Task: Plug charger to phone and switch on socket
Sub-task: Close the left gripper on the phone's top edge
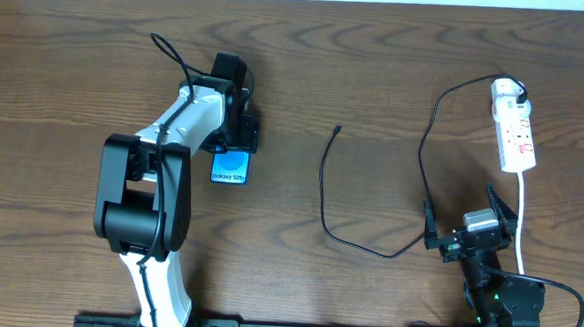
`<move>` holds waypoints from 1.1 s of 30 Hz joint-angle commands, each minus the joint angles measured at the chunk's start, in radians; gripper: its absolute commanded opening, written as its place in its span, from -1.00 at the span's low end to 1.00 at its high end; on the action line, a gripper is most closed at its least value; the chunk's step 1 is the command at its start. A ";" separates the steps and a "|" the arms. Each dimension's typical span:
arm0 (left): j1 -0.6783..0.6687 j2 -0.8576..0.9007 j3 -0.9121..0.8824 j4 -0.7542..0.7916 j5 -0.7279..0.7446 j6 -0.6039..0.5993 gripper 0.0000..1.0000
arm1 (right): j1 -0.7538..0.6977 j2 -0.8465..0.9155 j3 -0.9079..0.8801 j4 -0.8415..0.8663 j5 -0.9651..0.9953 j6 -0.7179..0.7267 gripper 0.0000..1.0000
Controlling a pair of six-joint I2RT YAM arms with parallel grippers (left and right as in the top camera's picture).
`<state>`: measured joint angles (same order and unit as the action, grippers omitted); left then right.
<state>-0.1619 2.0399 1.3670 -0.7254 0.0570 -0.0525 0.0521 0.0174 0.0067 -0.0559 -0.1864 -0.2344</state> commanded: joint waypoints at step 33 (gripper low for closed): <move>0.000 -0.080 -0.007 -0.081 0.013 -0.158 0.37 | 0.008 -0.005 -0.001 -0.004 -0.003 0.013 0.98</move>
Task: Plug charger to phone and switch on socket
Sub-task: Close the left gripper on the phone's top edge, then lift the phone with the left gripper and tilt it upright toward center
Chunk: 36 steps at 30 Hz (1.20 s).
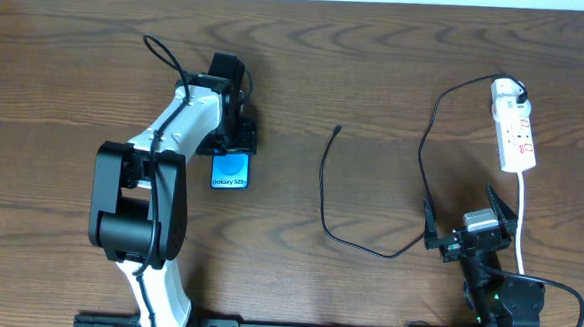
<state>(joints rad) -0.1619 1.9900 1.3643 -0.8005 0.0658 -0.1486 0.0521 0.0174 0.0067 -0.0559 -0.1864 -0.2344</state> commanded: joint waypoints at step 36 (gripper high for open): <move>0.113 -0.167 0.004 -0.073 0.605 -0.439 0.36 | 0.008 -0.005 -0.001 -0.004 -0.003 0.013 0.98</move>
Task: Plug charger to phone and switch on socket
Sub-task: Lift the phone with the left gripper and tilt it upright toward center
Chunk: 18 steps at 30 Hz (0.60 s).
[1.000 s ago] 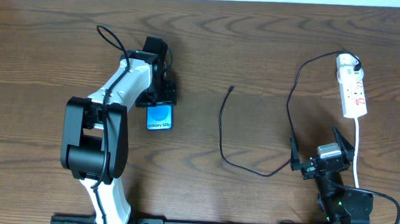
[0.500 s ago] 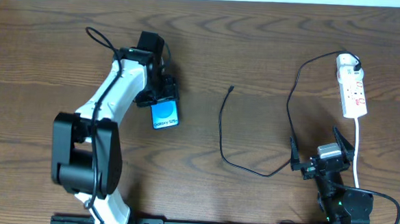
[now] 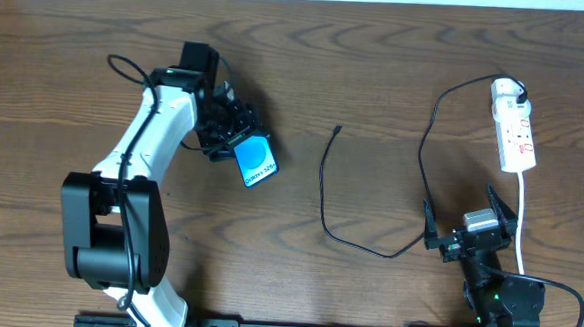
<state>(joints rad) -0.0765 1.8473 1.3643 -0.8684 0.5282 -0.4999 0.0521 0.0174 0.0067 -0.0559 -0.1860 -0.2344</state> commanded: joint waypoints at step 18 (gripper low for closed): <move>0.117 -0.024 0.004 -0.005 0.610 -0.451 0.35 | 0.008 -0.005 -0.001 -0.004 -0.004 0.013 0.99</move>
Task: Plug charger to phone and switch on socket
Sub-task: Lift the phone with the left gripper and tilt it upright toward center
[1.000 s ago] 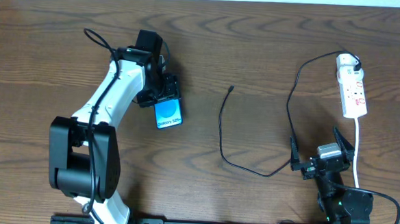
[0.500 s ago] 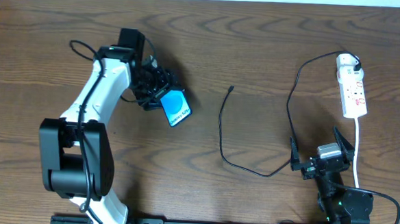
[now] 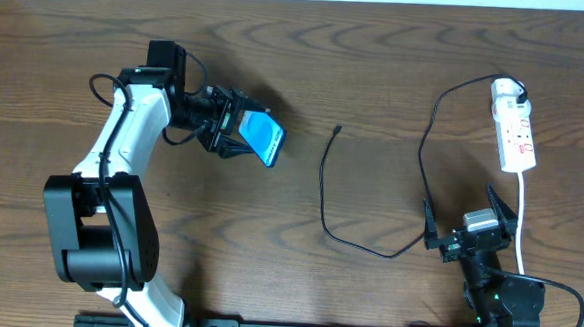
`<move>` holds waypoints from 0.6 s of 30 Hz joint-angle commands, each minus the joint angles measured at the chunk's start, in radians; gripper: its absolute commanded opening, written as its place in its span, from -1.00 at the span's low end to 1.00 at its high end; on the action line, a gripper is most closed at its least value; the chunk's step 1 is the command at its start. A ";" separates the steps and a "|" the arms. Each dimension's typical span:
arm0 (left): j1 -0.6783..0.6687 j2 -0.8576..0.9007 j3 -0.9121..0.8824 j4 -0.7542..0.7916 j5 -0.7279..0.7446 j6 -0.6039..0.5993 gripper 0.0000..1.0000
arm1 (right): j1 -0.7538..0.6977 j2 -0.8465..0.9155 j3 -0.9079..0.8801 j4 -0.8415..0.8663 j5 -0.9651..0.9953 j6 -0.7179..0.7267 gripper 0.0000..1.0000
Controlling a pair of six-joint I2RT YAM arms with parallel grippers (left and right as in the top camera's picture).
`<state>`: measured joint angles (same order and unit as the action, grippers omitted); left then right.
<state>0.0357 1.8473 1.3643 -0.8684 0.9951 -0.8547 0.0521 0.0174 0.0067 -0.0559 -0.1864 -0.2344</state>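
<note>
My left gripper [image 3: 242, 133] is shut on a blue phone [image 3: 263, 139], holding it tilted above the table at upper left of centre. The black charger cable [image 3: 323, 190] curves across the middle of the table, its free plug end [image 3: 338, 130] to the right of the phone. The cable runs up to the white socket strip [image 3: 512, 125] at the far right. My right gripper [image 3: 469, 225] sits open near the front right edge, beside the cable's lower bend, with nothing between its fingers.
A white lead [image 3: 521, 221] runs from the socket strip down past the right arm. The brown wooden table [image 3: 99, 33] spreads around both arms. A black rail lines the front edge.
The left arm has swung further, and the phone in its gripper now sits higher and further right, tilted more steeply toward the cable's plug end. The right arm is unmoved.
At first my left gripper was over the phone lying flat on the table. A moment later it stood the same. Then the phone was in its grip, turned at an angle to the right. Now it is held nearer the cable's free end.
</note>
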 commanded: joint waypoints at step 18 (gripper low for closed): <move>0.005 -0.024 0.004 -0.005 0.202 -0.244 0.35 | 0.008 -0.005 -0.001 -0.004 -0.003 0.013 0.99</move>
<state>0.0357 1.8473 1.3643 -0.8684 1.1469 -1.0782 0.0521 0.0174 0.0067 -0.0559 -0.1860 -0.2344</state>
